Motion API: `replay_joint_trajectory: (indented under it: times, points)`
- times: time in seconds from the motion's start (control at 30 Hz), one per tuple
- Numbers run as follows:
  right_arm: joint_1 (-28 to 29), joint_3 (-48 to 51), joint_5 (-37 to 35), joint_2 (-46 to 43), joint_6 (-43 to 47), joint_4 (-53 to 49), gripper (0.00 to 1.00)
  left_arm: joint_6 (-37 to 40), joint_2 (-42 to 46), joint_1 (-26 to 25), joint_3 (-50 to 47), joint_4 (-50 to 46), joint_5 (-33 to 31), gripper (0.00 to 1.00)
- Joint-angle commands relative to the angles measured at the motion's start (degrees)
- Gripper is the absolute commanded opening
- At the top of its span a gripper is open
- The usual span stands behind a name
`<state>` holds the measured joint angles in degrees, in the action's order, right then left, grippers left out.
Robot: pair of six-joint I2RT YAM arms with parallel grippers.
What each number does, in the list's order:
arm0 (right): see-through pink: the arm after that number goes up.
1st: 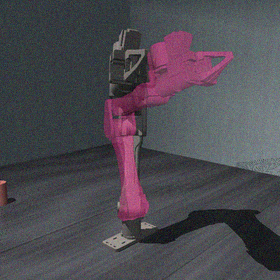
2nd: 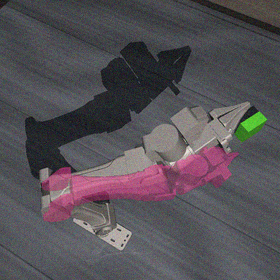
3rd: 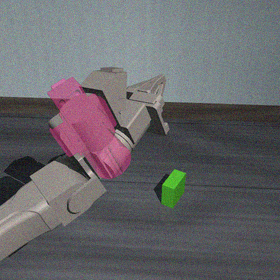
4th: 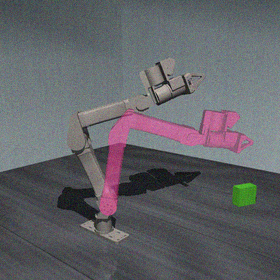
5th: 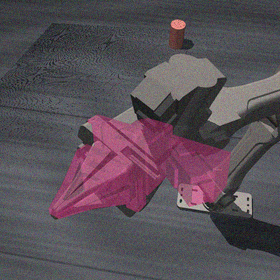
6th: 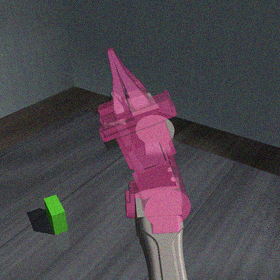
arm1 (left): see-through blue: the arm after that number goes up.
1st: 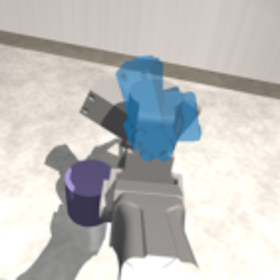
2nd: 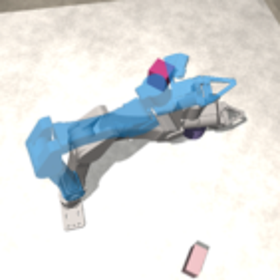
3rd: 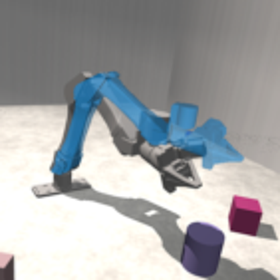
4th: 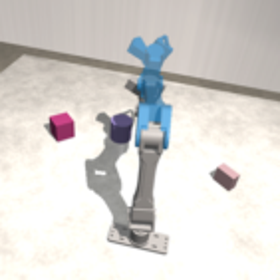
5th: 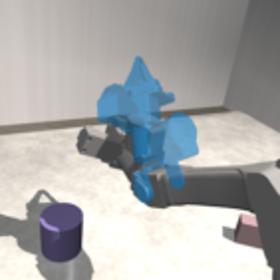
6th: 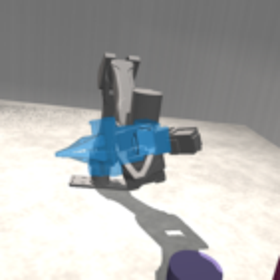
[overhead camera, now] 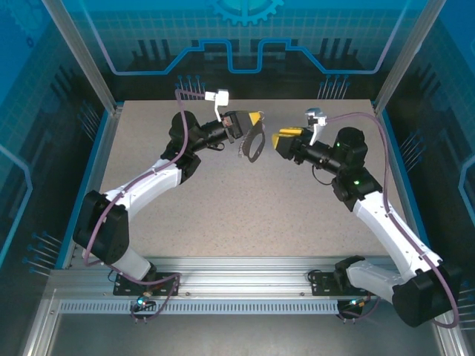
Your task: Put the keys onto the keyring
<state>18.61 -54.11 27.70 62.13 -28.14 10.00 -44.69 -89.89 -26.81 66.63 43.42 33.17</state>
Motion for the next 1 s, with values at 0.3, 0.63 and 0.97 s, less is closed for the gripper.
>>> replay_joint_trajectory:
  times: [0.3,0.63,0.97]
  points:
    - [-0.8,-7.4,2.0,8.8,-12.9,14.3,0.45,-2.2,0.0,-0.5,-0.8,6.6,-1.6,0.00]
    - [-0.2,-8.6,4.8,13.2,-18.1,21.4,0.44,-2.3,0.0,-0.5,-0.6,6.7,-1.4,0.00]
    - [1.1,-9.2,5.5,14.2,-17.5,21.1,0.38,-2.4,0.0,-0.6,-0.7,6.7,-1.4,0.00]
